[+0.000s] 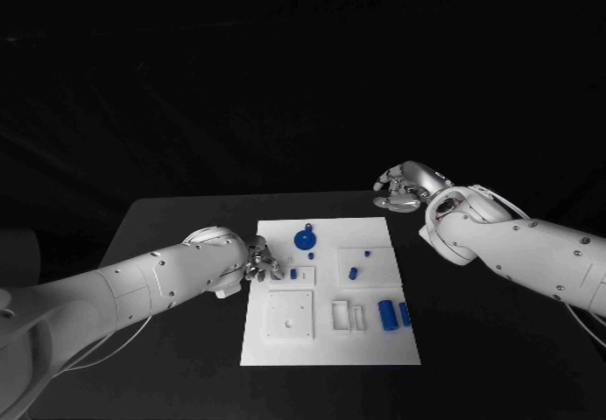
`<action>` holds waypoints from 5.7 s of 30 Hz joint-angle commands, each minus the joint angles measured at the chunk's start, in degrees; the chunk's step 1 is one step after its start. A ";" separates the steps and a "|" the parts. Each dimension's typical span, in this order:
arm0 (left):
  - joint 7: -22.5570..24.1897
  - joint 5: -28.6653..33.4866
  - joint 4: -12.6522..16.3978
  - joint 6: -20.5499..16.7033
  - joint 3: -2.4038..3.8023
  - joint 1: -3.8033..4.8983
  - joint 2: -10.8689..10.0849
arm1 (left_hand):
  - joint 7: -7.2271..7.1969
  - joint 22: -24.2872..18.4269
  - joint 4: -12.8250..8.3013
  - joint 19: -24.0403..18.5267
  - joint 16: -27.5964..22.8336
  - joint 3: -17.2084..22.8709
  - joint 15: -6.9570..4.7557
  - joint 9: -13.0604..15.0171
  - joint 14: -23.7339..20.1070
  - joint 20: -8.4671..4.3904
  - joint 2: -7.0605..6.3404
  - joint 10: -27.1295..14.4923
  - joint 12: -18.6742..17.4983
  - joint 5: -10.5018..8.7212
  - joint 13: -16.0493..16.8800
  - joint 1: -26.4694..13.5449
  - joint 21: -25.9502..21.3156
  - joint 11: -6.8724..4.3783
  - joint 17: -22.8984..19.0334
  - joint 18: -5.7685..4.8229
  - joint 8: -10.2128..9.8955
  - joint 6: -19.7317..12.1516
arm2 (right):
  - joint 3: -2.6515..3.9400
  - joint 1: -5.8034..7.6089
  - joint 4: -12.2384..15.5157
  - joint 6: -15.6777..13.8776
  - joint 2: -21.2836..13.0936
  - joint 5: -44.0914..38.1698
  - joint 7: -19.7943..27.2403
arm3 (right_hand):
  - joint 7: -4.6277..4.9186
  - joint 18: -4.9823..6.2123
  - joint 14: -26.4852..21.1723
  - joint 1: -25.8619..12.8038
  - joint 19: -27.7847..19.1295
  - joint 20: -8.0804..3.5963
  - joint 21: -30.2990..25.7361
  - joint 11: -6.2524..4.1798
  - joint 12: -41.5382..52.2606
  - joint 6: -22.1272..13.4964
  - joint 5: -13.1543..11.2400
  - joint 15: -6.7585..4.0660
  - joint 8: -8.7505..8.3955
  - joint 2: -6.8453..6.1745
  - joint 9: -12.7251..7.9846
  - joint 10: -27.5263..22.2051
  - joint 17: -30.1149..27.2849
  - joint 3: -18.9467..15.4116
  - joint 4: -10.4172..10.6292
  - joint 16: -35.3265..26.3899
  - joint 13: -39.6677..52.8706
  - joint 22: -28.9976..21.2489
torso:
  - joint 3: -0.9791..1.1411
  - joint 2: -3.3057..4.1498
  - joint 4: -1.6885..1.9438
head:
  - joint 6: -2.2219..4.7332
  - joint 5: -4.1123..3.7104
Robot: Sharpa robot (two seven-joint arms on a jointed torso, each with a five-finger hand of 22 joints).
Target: Assemble the parts on the task board
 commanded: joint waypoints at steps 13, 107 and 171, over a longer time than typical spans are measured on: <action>0.19 1.41 1.49 -1.93 0.05 -0.18 -0.72 | -0.26 0.13 -0.26 0.83 0.47 1.39 -0.92 0.12 0.93 -6.93 1.58 0.98 0.03 2.32 -0.15 2.09 -0.07 -0.19 -0.09 -0.82 0.68 0.98 | 0.00 -0.02 -1.89 1.54 0.76 3.36 2.46 | 1.92 3.25 -3.22 -0.96 -6.24 3.85 -11.42 1.62 -8.38 -3.76 0.40 1.75 -1.63 -0.04 -0.04 -2.98 -7.00 0.79 0.02 -14.15 -8.66 -5.46 | 0.01 -0.02 0.04 | 0.20 0.23; 26.35 46.69 10.63 11.14 0.89 0.91 -10.57 | -0.40 0.81 -1.71 -0.77 1.14 1.80 -1.02 5.97 -0.36 -6.92 1.85 -0.36 0.98 13.11 0.10 1.37 -0.82 -0.29 -0.04 -1.74 3.26 -0.25 | -5.29 -2.09 8.48 6.30 6.98 -7.64 12.37 | 0.48 3.56 0.85 0.21 -4.45 4.11 -12.58 0.14 -13.80 -6.15 3.37 0.42 -2.16 3.69 -2.47 5.65 3.73 -0.44 -6.59 -20.62 -17.15 -1.52 | -0.03 0.05 0.02 | 2.03 0.77; 18.43 36.56 10.59 0.13 0.89 0.99 -11.25 | -0.69 0.88 -1.76 -0.38 1.38 1.97 -1.30 6.54 0.04 -7.19 1.25 0.03 1.10 14.81 0.01 1.84 -0.49 -0.58 -0.04 -1.69 3.26 0.30 | -5.40 -2.08 5.26 4.34 3.90 10.32 11.68 | 3.70 2.68 -7.11 -1.52 -12.40 7.50 -19.40 3.44 -21.18 -7.11 3.31 4.02 -2.18 3.73 -3.14 -1.60 0.26 -0.35 -5.50 -27.34 -17.71 -2.99 | 0.04 -0.08 0.02 | 1.71 1.00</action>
